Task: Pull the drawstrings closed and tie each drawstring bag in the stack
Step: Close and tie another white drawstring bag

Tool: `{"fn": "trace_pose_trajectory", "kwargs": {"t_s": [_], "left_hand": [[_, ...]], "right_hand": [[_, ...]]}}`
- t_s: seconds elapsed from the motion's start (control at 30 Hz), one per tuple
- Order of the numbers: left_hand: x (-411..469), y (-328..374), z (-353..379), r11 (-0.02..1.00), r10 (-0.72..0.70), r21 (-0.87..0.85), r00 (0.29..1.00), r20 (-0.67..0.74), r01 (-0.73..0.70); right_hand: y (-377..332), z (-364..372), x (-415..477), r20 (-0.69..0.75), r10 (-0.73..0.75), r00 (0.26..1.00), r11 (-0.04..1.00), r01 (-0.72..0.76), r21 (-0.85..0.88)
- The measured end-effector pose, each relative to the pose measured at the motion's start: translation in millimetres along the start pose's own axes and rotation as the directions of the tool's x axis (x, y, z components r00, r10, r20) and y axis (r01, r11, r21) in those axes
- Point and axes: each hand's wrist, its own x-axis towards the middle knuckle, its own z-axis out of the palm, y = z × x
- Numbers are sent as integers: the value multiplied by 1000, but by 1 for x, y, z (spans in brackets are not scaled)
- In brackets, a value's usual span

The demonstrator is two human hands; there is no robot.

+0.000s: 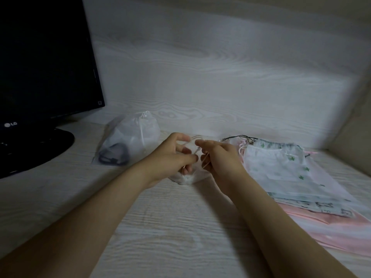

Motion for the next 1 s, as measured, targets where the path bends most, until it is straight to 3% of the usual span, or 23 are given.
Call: {"fn": "trace_pose_trajectory", "kwargs": {"t_s": [0.13, 0.23, 0.33, 0.4, 0.5, 0.6, 0.83, 1.0], "left_hand": [[3, -3, -4, 992, 15, 122, 999, 30, -19], [3, -1, -4, 997, -32, 71, 1000, 1, 31], [2, 1, -4, 994, -107, 13, 992, -61, 108], [2, 1, -6, 989, -140, 38, 987, -79, 143], [1, 3, -9, 982, -168, 82, 985, -40, 171], [-2, 7, -11, 982, -155, 117, 985, 73, 146], [-5, 11, -17, 990, -113, 104, 968, 223, 91], [-3, 6, -17, 996, -93, 24, 972, 216, 90]], "right_hand": [[-1, -2, -1, -10, -12, 1000, 1000, 12, -7], [1, -6, 0, -35, -54, 998, 975, 45, -220], [2, -10, 3, -106, -130, 986, 860, 59, -507], [0, -10, 2, -130, -116, 985, 897, 48, -439], [-10, -8, -3, -62, -13, 998, 996, 7, -92], [-13, -8, -4, 23, -52, 998, 994, 50, 102], [-4, -7, 0, 137, -278, 951, 960, 281, -2], [-2, -8, -1, 142, -260, 955, 958, 273, -83]]}}
